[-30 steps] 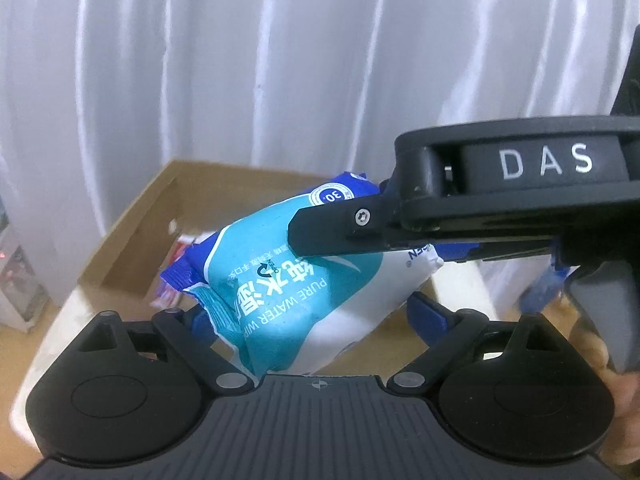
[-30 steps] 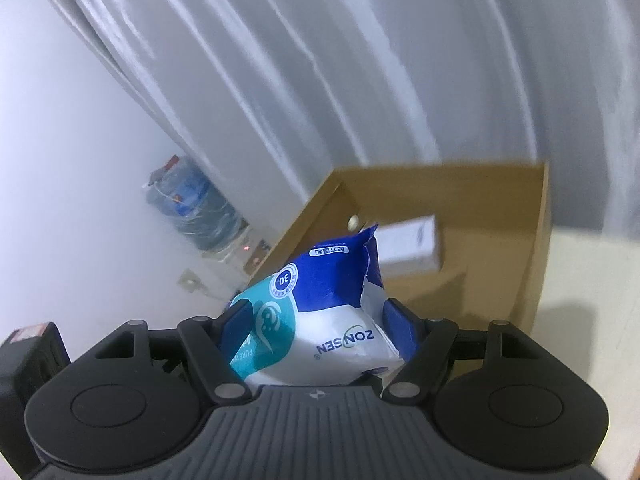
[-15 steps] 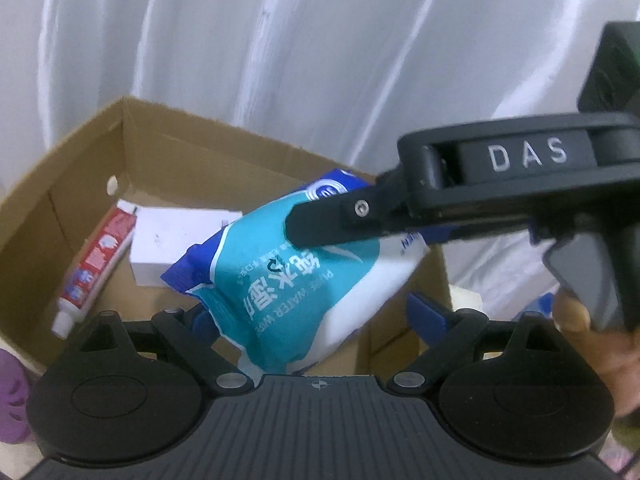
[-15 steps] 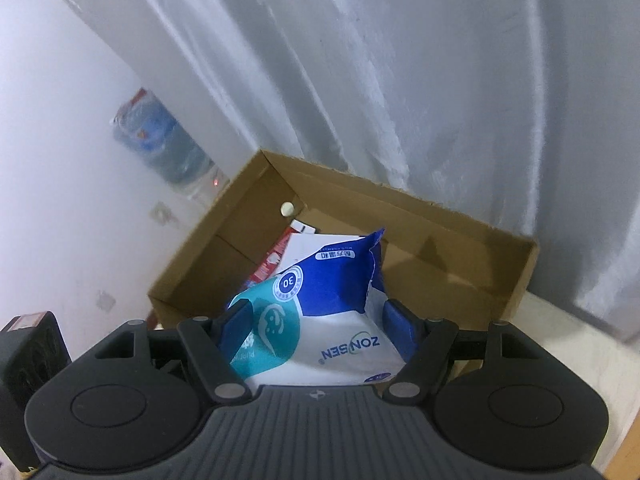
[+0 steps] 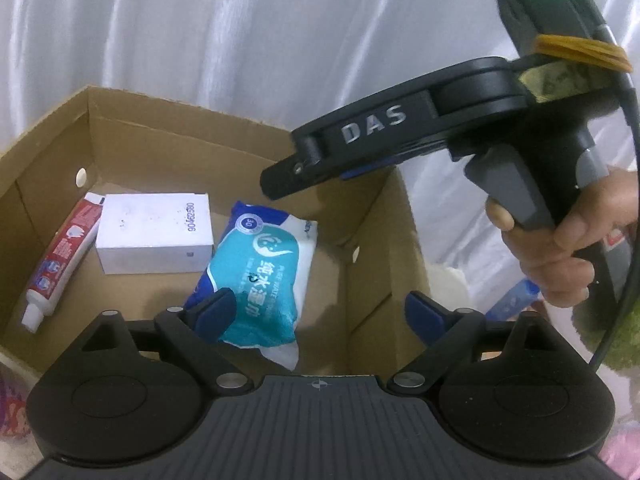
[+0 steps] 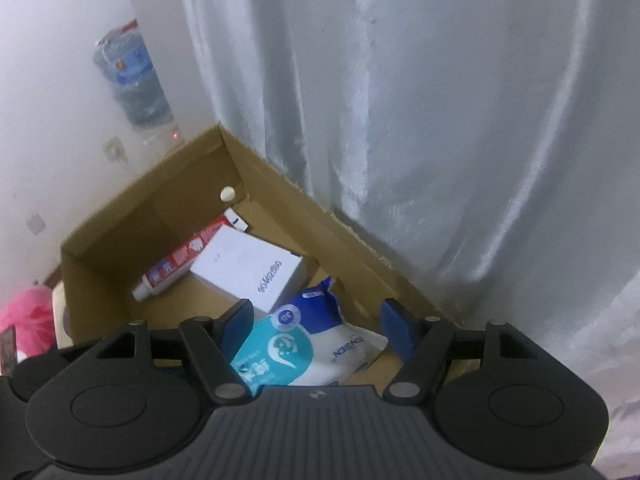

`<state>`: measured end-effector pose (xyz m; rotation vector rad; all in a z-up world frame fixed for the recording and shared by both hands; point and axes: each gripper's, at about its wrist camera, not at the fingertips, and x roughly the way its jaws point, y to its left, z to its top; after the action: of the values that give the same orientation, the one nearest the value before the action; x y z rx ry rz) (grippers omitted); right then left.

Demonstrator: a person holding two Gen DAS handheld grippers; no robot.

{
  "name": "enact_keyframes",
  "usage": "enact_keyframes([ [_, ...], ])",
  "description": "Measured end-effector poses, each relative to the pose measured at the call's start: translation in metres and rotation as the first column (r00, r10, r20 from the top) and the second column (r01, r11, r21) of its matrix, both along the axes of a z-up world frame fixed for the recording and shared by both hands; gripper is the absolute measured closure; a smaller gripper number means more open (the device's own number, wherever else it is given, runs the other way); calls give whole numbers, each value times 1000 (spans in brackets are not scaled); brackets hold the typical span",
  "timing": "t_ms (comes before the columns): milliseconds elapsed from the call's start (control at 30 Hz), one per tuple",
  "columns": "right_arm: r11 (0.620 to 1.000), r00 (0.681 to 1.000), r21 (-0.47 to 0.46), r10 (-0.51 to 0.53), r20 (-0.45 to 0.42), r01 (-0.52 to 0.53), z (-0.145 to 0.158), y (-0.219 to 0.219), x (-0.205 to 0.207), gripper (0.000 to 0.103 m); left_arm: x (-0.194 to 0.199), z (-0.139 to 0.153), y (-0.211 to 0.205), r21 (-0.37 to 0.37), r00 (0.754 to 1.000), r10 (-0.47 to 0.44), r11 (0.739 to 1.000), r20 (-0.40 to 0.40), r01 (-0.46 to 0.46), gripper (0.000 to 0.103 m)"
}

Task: Organize objects
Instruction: 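Open the right gripper to drop the wet-wipes pack into the box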

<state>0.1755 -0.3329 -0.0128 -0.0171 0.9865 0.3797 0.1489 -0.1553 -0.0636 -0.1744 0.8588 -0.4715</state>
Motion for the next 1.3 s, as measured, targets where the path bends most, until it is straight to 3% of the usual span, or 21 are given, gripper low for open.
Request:
enact_keyframes([
  [200, 997, 998, 66, -50, 41, 47, 18, 3, -25, 29, -15, 12, 12, -13, 999, -2, 1000, 37, 2, 11],
  [467, 982, 986, 178, -95, 138, 70, 67, 20, -96, 24, -55, 43, 33, 0, 989, 5, 1000, 148, -5, 7],
  [700, 945, 973, 311, -156, 169, 98, 88, 42, -152, 12, -93, 61, 73, 66, 972, 79, 993, 221, -96, 5],
  [1033, 910, 972, 393, -198, 123, 135, 51, 101, -203, 10, -132, 60, 157, 111, 927, 288, 941, 239, -321, 3],
  [1300, 871, 977, 470, -198, 74, 141, 26, 136, -212, 10, -143, 41, 196, 185, 907, 363, 897, 213, -402, 3],
])
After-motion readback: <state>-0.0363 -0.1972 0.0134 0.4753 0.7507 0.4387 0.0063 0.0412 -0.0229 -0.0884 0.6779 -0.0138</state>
